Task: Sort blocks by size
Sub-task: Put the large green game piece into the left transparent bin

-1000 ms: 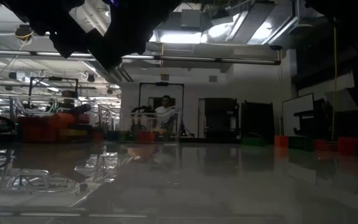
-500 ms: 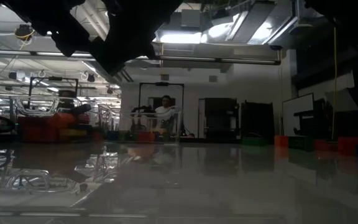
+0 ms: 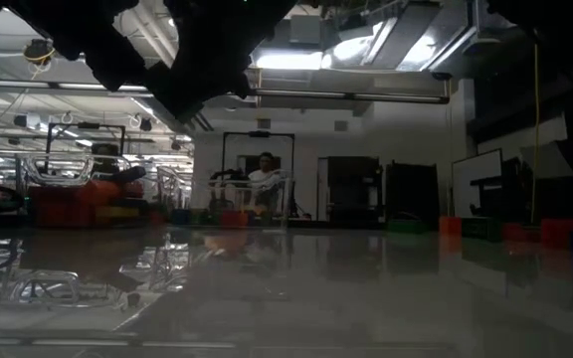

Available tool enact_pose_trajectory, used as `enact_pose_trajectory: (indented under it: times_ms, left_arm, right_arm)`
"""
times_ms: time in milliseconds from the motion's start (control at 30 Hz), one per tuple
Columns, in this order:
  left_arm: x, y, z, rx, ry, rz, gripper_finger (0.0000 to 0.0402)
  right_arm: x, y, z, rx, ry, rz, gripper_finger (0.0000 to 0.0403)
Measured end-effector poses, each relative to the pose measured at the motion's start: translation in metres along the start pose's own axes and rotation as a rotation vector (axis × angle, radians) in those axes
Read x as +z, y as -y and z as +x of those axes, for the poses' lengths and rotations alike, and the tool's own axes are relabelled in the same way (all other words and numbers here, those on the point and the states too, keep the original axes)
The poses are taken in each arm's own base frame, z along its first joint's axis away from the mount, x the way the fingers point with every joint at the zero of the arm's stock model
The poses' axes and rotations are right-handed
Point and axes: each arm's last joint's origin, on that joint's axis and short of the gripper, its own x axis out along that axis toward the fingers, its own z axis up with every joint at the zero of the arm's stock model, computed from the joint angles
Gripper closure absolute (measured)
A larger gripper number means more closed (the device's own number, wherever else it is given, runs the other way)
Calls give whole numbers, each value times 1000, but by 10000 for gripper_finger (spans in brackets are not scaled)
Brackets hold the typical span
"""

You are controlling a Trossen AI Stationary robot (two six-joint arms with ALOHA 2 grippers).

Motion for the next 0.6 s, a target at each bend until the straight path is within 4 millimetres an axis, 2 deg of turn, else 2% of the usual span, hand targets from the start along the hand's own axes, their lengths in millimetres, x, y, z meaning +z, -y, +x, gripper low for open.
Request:
enact_pose_trajectory:
  times_ms: [367,600]
  left_arm:
    - [-1,0,1,3,-9,-2,233]
    - [-1,0,1,1,-7,-2,233]
  right_arm:
    - [-4,0,-1,-11,-46,41,299]
    - [1,-2,-1,66,4,35,299]
